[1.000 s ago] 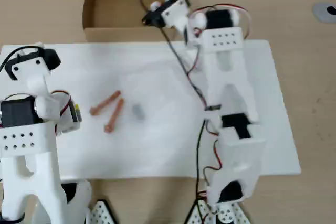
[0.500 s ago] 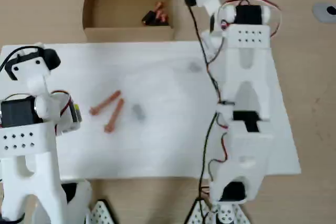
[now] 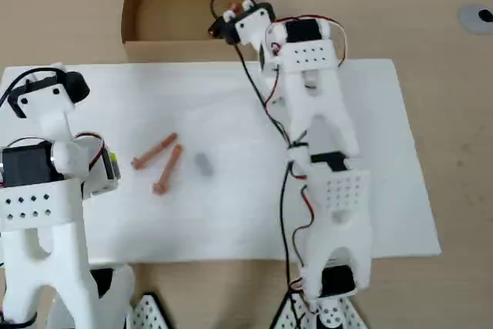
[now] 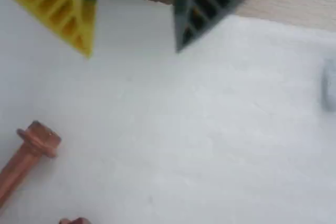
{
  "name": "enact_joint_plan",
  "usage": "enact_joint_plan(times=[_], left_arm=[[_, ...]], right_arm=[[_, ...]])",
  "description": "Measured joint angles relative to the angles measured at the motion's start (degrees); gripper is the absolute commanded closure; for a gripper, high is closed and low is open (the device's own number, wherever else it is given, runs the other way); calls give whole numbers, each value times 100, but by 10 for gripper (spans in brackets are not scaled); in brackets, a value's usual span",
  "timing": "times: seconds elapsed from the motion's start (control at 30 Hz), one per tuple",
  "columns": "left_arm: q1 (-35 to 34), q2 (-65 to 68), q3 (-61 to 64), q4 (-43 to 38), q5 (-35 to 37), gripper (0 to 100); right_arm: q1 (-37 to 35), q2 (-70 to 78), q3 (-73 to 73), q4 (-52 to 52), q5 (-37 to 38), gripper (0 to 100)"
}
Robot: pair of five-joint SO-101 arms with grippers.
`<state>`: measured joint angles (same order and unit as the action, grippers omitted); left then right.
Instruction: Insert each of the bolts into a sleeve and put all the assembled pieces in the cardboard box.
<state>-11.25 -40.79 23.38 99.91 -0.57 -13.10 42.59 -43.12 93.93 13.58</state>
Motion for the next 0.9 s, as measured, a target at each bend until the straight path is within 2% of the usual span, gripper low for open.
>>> enact_joint_plan(times=[0.33,0.4,0.6,0.9], left_arm=[[-158,0,0,0,-220,888],[-334,0,0,0,-220,889],[-914,0,0,0,-589,889],[-1336,-9,0,0,-862,888]], right_arm=[[0,1064,-369,53,299,641],[0,1187,-563,70,325,705],[79,1521,-1327,273,290,993],[185,1714,-2418,765,308,988]])
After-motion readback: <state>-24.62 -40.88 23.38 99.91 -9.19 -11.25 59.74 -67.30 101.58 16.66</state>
